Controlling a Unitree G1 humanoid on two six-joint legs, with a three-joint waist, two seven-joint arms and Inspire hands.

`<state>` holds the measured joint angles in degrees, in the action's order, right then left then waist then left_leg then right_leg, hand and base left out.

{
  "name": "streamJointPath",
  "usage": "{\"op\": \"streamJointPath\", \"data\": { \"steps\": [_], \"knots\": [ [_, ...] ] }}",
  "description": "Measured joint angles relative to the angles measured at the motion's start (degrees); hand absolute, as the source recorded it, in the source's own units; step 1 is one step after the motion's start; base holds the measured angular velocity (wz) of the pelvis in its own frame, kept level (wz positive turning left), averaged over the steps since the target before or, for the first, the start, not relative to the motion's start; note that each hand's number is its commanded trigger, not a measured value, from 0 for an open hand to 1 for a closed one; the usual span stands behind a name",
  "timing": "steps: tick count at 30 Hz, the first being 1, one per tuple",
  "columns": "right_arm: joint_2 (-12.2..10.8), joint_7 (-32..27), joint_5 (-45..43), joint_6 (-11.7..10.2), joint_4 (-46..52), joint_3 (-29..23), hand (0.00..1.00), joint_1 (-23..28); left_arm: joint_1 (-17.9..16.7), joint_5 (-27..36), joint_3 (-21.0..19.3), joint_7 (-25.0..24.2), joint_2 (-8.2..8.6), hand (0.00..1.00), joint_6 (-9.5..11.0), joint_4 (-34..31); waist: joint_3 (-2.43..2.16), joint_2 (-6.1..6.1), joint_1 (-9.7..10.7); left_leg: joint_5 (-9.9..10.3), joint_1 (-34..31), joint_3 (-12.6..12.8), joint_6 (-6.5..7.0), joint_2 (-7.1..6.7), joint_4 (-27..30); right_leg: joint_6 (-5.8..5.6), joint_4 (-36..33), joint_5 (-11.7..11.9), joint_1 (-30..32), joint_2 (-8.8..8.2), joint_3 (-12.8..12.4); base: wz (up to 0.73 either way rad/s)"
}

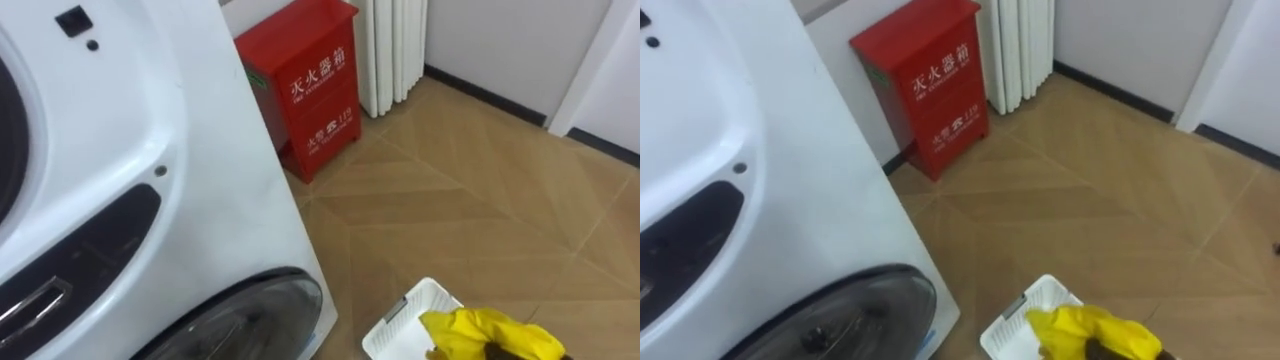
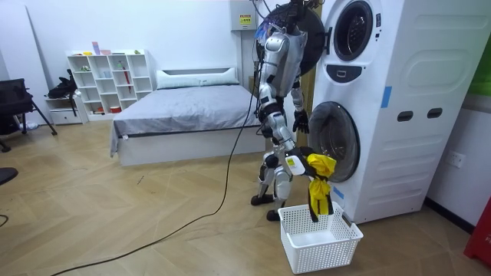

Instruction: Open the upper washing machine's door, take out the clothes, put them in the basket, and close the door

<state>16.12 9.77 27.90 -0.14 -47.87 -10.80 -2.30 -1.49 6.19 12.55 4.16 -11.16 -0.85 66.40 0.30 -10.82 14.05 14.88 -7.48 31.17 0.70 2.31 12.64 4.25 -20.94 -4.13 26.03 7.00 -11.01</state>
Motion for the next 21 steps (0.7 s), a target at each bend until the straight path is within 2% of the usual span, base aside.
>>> {"op": "streamJointPath", "data": {
  "steps": [4, 11, 15, 21],
  "knots": [
    [-0.06, -1.42, 1.33, -0.62, -3.85, 0.02, 0.0, -0.81, 0.77, 0.01, -0.01, 0.0, 0.17, 0.0, 0.13, 0.02, 0.08, 0.1, 0.0, -0.57, -0.9, -1.28, 0.05, -0.1, -0.01, -0.07, 0.27, -0.01, 0.28, -0.15, 0.11, 0.16],
    [-0.11, -2.22, 3.82, -1.8, -7.82, 0.19, 0.0, -1.15, 1.01, 0.43, 0.09, 0.01, 0.85, 0.0, 0.82, 0.0, 0.12, -0.13, -0.19, -0.67, -1.11, -1.67, -0.02, -0.02, 0.02, 0.18, 0.21, -0.07, 0.48, -0.13, 0.39, 0.02],
    [-0.33, -2.82, 6.01, -1.75, -8.63, 0.5, 0.0, -0.38, 1.1, 0.69, 0.07, 0.01, 0.99, 0.0, 0.83, -0.04, 0.13, -0.12, -0.1, -0.68, -0.93, -2.22, -0.04, -0.05, 0.06, 0.56, -0.37, -0.47, 0.46, -0.78, 1.99, 0.08],
    [-0.46, -3.34, 10.61, -1.77, -10.07, 1.16, 0.0, 2.51, 0.96, 2.45, 0.27, 0.01, 1.02, 0.0, 0.92, 0.11, 0.73, 1.05, -0.15, -0.85, -0.73, -4.41, -0.34, -0.31, 0.05, 0.59, -1.4, -1.72, 0.1, -1.02, 2.62, 0.17]
  ]
}}
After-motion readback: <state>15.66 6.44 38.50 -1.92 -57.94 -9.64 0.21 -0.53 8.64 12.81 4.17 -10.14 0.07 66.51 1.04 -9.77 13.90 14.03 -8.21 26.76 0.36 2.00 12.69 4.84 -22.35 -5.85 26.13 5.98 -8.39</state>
